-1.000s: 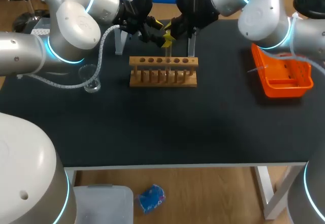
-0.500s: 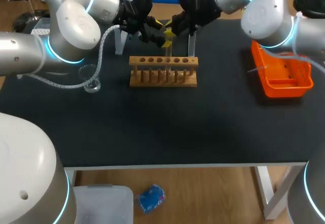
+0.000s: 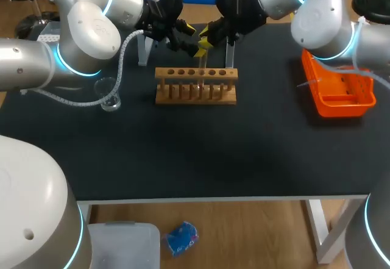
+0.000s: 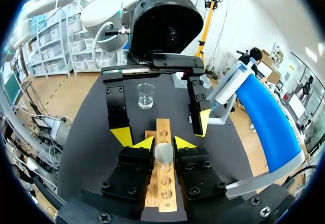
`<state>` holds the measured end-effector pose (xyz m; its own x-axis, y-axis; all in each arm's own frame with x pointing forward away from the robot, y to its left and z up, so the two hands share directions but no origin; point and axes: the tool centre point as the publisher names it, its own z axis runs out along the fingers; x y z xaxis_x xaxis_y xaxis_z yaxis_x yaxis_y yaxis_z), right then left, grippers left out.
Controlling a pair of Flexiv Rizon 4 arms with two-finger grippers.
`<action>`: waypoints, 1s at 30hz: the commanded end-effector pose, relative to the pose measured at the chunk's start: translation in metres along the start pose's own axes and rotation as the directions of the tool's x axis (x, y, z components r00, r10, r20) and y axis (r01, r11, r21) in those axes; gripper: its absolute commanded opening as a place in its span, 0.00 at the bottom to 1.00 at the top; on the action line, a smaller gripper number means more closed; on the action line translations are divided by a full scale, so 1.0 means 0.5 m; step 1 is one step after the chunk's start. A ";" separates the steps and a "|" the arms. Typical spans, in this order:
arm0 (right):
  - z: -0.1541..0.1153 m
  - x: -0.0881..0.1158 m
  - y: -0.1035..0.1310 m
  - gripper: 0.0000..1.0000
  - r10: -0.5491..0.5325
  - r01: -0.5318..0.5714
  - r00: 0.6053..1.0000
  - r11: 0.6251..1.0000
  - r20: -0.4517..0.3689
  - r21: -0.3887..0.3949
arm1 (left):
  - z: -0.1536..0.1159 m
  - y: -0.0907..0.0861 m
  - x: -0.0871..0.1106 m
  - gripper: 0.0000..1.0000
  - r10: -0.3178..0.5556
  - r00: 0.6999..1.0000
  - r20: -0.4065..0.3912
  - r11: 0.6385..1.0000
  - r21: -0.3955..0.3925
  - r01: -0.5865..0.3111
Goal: Invert the test tube, pick up the pipette, mount the tip to pipette, aspirate from beaker and dispense into the tube, eject the tip, return the pipette, and cap with the stopper.
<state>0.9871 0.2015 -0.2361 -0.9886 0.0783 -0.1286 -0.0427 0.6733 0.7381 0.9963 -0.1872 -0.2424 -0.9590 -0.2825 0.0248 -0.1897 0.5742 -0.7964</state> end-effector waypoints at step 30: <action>-0.061 -0.003 0.036 0.46 -0.033 0.034 0.999 0.998 0.035 -0.043 | 0.001 0.000 0.000 1.00 0.000 1.000 0.001 1.000 0.000 0.000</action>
<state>0.9904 0.1993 -0.2068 -0.9816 0.0820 -0.1723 -0.0782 0.6509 0.7551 0.9963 -0.1872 -0.2424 -0.9590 -0.2825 0.0248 -0.1897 0.5742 -0.7964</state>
